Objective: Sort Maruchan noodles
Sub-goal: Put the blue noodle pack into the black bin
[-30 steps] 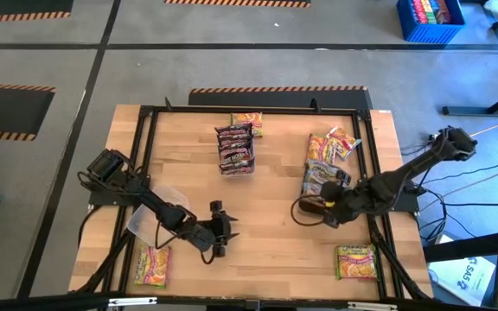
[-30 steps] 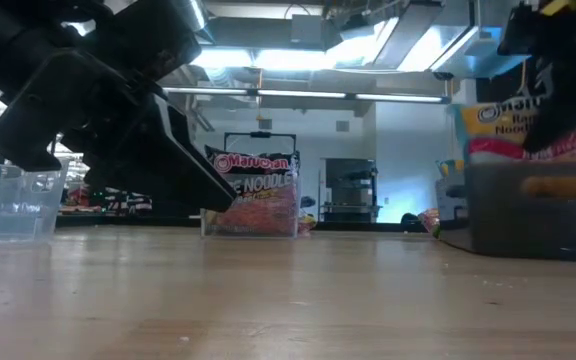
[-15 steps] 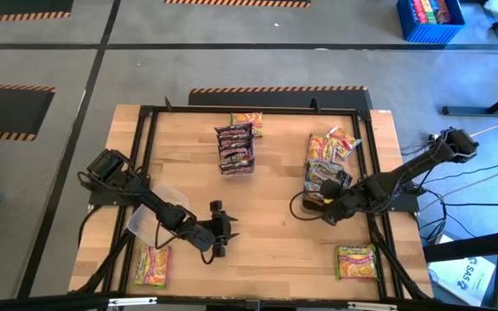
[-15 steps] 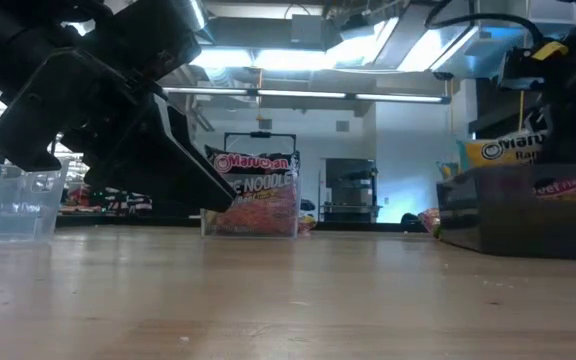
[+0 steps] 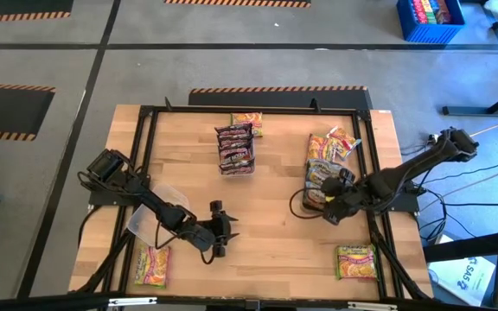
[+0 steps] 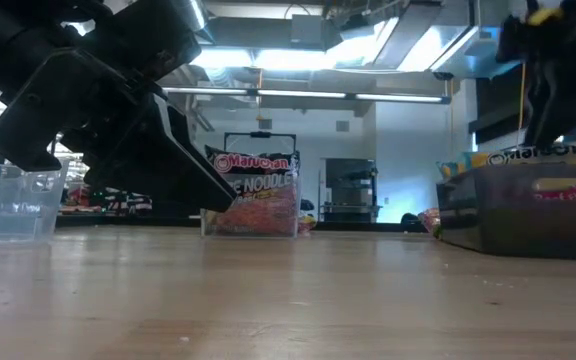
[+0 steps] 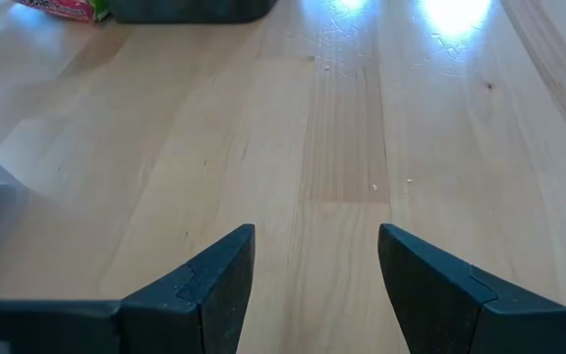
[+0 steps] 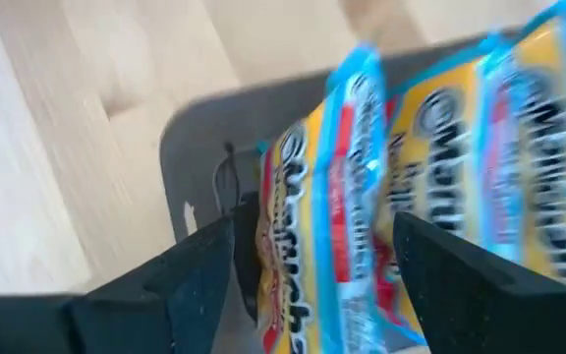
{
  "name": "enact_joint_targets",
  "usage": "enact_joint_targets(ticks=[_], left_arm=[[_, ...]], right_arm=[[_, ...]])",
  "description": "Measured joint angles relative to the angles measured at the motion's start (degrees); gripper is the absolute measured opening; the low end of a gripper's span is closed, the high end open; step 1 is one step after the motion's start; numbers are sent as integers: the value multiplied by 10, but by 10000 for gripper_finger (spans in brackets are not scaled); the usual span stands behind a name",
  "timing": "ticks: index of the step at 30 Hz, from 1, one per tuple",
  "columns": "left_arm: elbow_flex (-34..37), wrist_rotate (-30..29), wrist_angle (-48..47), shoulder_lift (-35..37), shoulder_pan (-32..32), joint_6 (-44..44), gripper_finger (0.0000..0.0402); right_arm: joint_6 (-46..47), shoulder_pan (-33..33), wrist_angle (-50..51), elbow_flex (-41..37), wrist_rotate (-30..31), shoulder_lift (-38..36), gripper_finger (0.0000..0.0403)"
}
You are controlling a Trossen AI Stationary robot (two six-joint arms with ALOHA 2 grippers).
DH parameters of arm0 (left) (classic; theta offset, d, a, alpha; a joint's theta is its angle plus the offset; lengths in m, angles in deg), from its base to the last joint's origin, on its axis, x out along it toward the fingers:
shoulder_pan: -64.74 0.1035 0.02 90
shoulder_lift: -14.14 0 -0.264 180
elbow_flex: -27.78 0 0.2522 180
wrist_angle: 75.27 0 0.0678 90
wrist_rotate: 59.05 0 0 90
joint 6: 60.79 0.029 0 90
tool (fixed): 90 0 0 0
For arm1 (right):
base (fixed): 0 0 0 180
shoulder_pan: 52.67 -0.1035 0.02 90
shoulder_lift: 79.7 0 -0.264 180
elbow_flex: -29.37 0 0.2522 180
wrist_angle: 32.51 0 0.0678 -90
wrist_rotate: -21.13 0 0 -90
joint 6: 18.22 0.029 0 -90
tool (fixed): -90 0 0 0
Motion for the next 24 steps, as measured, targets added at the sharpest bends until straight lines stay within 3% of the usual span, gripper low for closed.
enact_joint_targets(ticks=[7, 11, 18, 24], left_arm=[[0, 0, 0, 0, 0, 0, 211], [0, 0, -1, 0, 6, 0, 211], [0, 40, -18, 0, 41, 0, 211], [0, 62, -30, 0, 68, 17, 211]], right_arm=[[17, 0, 76, 93, 92, 0, 243], [15, 43, 100, 108, 151, 0, 224], [-69, 256, 115, 108, 146, 0, 182], [-200, 463, 83, 108, 91, 10, 141]])
